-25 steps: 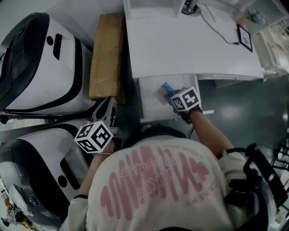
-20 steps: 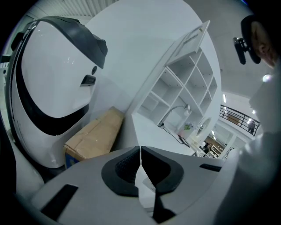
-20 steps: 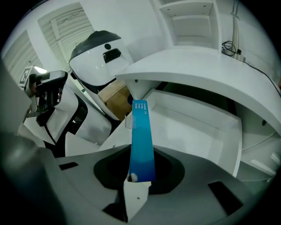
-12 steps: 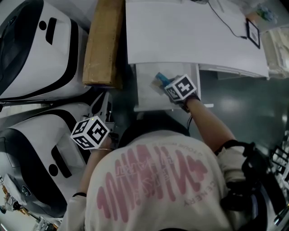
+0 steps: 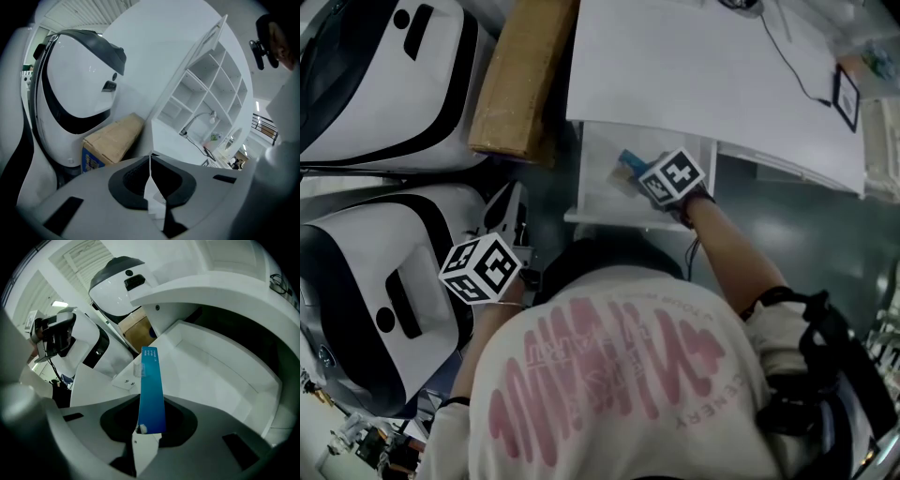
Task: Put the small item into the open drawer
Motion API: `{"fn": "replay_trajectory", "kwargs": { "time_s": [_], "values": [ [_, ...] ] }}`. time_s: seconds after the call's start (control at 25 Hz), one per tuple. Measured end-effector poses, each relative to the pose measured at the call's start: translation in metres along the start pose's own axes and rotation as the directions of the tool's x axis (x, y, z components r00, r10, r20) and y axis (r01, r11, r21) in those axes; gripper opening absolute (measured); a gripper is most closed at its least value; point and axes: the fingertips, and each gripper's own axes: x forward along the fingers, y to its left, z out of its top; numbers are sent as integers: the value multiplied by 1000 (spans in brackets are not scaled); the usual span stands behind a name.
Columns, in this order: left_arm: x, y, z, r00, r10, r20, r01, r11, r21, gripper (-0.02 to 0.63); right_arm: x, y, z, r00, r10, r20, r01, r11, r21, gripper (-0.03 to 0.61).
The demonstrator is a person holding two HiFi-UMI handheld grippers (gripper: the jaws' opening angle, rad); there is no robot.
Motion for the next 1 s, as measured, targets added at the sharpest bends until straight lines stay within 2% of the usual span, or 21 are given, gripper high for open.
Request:
{"fn": "replay_trajectory", "kwargs": {
  "time_s": [0.32,1.0],
  "values": [
    [-7,16,-9,997,79,8,-78,996,-37,38,15,-14,-8,997,-33,-66,26,994,-106,94],
    [-19,29,-21,988,155,25,-152,984,-97,38,32,-12,-20,992,17,-124,-34,990,-140,95]
  ]
}}
